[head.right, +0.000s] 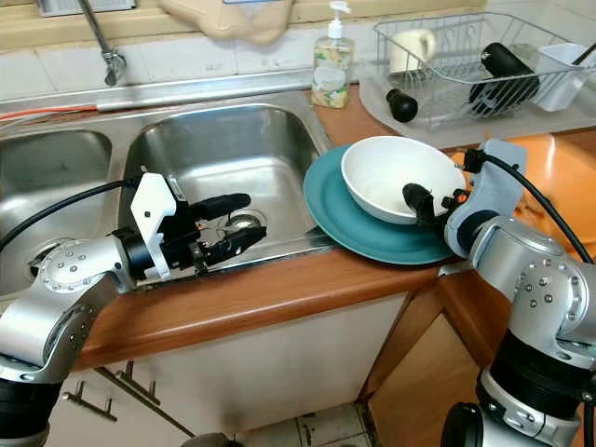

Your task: Kitchen organization

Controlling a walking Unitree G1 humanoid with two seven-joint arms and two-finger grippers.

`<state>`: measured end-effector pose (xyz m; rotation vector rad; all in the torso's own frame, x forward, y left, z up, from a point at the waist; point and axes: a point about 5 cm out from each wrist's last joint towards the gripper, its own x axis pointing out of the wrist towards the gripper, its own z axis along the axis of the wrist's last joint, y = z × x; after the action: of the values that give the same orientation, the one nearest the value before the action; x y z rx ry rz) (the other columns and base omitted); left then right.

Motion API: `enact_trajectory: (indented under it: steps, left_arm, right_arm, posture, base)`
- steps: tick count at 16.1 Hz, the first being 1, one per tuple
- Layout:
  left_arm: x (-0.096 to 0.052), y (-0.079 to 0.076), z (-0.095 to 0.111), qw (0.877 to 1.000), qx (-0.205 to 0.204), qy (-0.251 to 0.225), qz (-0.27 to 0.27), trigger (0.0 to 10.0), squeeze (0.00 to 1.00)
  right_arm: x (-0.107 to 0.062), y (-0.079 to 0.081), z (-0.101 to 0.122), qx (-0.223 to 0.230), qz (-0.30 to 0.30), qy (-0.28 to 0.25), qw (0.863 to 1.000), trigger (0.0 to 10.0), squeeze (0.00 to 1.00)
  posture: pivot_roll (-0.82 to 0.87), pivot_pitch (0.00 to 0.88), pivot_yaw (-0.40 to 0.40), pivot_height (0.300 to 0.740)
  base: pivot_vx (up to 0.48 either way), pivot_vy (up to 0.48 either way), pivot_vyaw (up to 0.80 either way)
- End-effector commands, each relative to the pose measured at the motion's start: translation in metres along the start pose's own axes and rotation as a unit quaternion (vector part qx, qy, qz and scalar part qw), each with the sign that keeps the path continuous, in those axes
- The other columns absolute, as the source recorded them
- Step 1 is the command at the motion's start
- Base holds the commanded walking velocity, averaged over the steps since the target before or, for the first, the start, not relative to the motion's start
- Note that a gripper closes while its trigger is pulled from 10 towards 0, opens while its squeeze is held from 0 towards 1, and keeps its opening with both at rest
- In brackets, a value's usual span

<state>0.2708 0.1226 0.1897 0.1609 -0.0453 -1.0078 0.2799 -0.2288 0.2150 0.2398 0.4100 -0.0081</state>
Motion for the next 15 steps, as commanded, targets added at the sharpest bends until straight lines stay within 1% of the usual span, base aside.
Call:
enact_trajectory:
  steps: [1, 2, 3, 4, 6, 11, 13, 15]
  left_arm:
    - [0.000, -0.001, 0.004, 1.000, 0.004, -0.003, -0.002, 10.0, 0.00]
    - [0.000, -0.001, 0.003, 1.000, 0.005, -0.002, -0.002, 10.0, 0.00]
    - [0.000, 0.000, 0.004, 1.000, 0.006, -0.001, -0.001, 10.0, 0.00]
    - [0.000, 0.000, 0.004, 1.000, 0.006, -0.001, 0.000, 10.0, 0.00]
    - [0.000, 0.000, 0.003, 1.000, 0.007, 0.000, 0.001, 10.0, 0.00]
    - [-0.001, 0.000, 0.002, 1.000, 0.007, 0.003, 0.002, 10.0, 0.00]
    - [-0.001, -0.001, 0.002, 1.000, 0.006, 0.003, 0.001, 10.0, 0.00]
    - [0.000, -0.001, 0.003, 1.000, 0.007, 0.004, 0.000, 10.0, 0.00]
  right_arm:
    - [-0.002, 0.004, 0.005, 0.000, 0.010, -0.006, 1.000, 2.5, 0.00]
    - [-0.003, 0.004, 0.006, 0.004, 0.011, -0.007, 1.000, 1.5, 0.00]
    - [-0.003, 0.003, 0.006, 0.007, 0.012, -0.005, 1.000, 0.8, 0.00]
    - [-0.003, 0.004, 0.006, 0.008, 0.012, -0.004, 1.000, 0.8, 0.00]
    - [-0.004, 0.004, 0.006, 0.007, 0.012, -0.002, 1.000, 0.1, 0.00]
    - [-0.003, 0.006, 0.004, 0.021, 0.026, 0.010, 0.999, 0.0, 0.00]
    - [-0.002, 0.012, 0.001, 0.025, 0.046, 0.023, 0.998, 0.0, 0.00]
    - [-0.002, 0.015, -0.001, 0.025, 0.053, 0.028, 0.998, 0.0, 0.00]
  posture:
    - [-0.06, 0.000, 0.052, 0.740]
    - [-0.06, 0.000, 0.056, 0.740]
    - [-0.06, 0.000, 0.055, 0.740]
    - [-0.06, 0.000, 0.055, 0.740]
    - [-0.06, 0.000, 0.054, 0.740]
    - [-0.06, 0.000, 0.050, 0.740]
    - [-0.06, 0.000, 0.050, 0.740]
    - [-0.05, 0.000, 0.050, 0.740]
  base:
    - [0.000, 0.000, 0.00]
    - [0.000, 0.000, 0.00]
    - [0.000, 0.000, 0.00]
    - [0.000, 0.000, 0.00]
    - [0.000, 0.000, 0.00]
    - [0.000, 0.000, 0.00]
    - [0.000, 0.000, 0.00]
    - [0.000, 0.000, 0.00]
